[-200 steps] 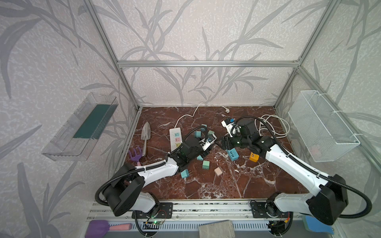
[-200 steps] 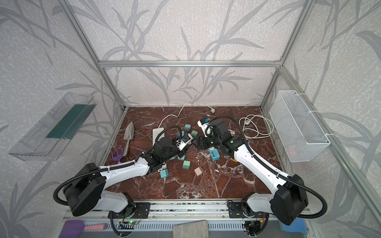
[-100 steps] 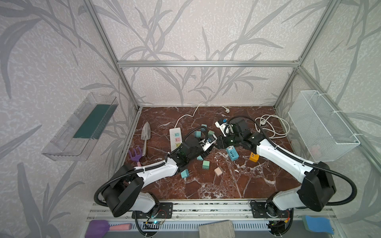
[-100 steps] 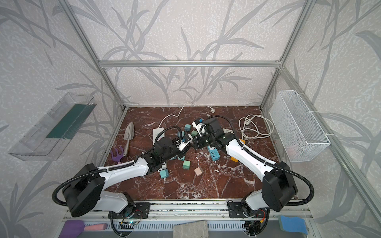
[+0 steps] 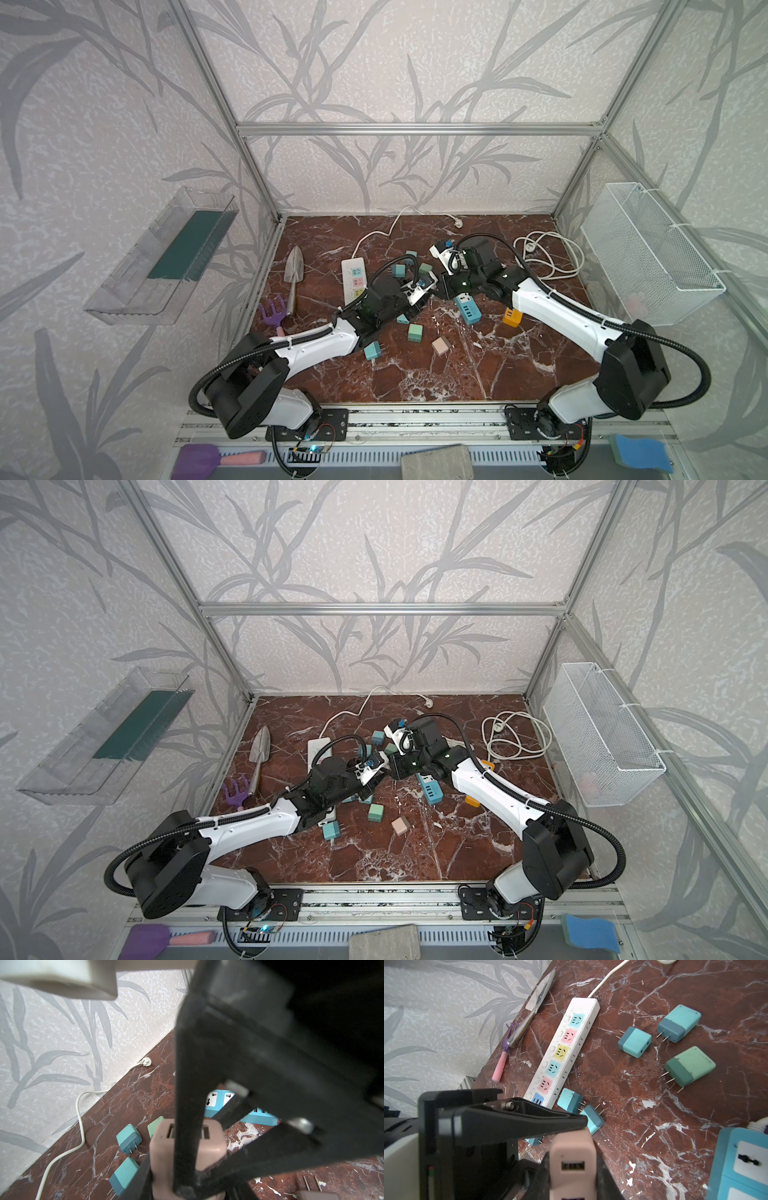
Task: Insert plugs into power strip
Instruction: Pass the plug, then move the socket to the center of the table.
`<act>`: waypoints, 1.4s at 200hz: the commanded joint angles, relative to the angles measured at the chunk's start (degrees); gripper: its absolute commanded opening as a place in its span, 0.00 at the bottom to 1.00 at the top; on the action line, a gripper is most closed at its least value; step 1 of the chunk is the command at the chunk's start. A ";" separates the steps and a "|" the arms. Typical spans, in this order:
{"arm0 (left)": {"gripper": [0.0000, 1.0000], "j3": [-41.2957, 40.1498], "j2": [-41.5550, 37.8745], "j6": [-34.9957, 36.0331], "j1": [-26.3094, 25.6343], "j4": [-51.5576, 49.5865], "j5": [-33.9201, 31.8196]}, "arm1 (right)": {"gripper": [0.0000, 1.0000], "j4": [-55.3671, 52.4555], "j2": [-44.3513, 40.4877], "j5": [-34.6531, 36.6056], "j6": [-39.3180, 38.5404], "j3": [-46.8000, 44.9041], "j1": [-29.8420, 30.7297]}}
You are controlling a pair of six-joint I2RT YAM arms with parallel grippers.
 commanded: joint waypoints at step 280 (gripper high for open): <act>0.99 33.92 21.85 -48.54 26.54 -73.93 -9.66 | 0.00 7.34 -6.83 15.18 4.41 -4.40 -0.46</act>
